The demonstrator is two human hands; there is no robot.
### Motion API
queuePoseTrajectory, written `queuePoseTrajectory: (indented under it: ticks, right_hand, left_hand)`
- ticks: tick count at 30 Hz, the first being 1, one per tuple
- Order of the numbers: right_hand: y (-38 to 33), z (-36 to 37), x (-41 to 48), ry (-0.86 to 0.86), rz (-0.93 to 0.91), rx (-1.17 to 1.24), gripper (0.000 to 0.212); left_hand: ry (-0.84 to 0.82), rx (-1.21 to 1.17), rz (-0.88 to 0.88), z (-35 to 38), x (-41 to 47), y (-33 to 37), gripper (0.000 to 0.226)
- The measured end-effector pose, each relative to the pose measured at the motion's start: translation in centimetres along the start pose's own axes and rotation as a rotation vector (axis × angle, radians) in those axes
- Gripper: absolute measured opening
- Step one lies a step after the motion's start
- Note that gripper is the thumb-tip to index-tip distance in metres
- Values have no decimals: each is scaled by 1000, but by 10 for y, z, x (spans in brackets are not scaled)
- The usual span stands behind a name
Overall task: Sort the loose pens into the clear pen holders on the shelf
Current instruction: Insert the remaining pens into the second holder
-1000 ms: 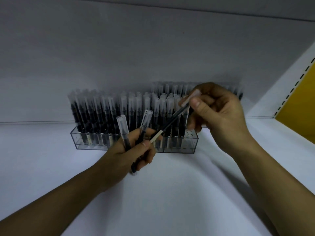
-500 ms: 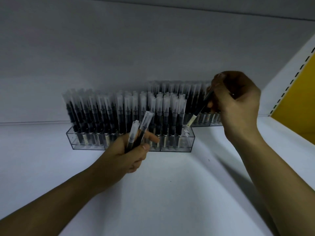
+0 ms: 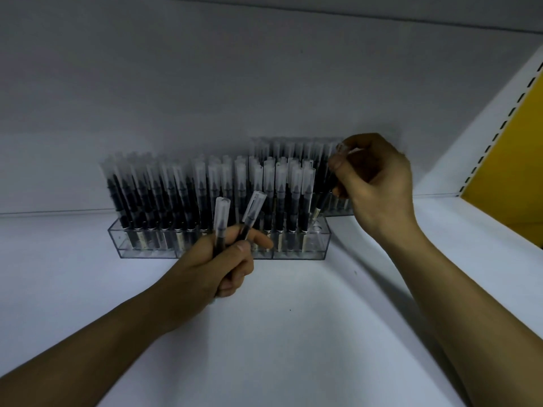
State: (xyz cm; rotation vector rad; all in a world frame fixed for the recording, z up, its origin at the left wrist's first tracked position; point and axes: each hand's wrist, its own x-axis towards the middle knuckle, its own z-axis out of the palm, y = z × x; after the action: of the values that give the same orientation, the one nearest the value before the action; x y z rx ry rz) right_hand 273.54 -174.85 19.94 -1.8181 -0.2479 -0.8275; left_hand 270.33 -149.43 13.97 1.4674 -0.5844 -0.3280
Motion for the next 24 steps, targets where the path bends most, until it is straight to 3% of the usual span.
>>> queuePoseTrajectory:
  ticks: [8, 13, 16, 19, 24]
  right_hand:
    - [13, 4, -1, -65, 14, 15, 16]
    - [18, 8, -4, -129, -12, -47, 19]
    - [22, 8, -8, -181, -24, -147, 24]
    - [15, 7, -9, -136, -79, -215, 20]
    - [-11, 7, -16, 20, -203, -79, 12]
  left_hand:
    - [8, 56, -11, 2, 0, -2, 34]
    - [-9, 31, 5, 1, -1, -3, 14]
    - [-27, -14, 2, 0, -2, -3, 13]
    - [-9, -31, -24, 0, -2, -2, 18]
    - [16, 11, -32, 0, -2, -1, 29]
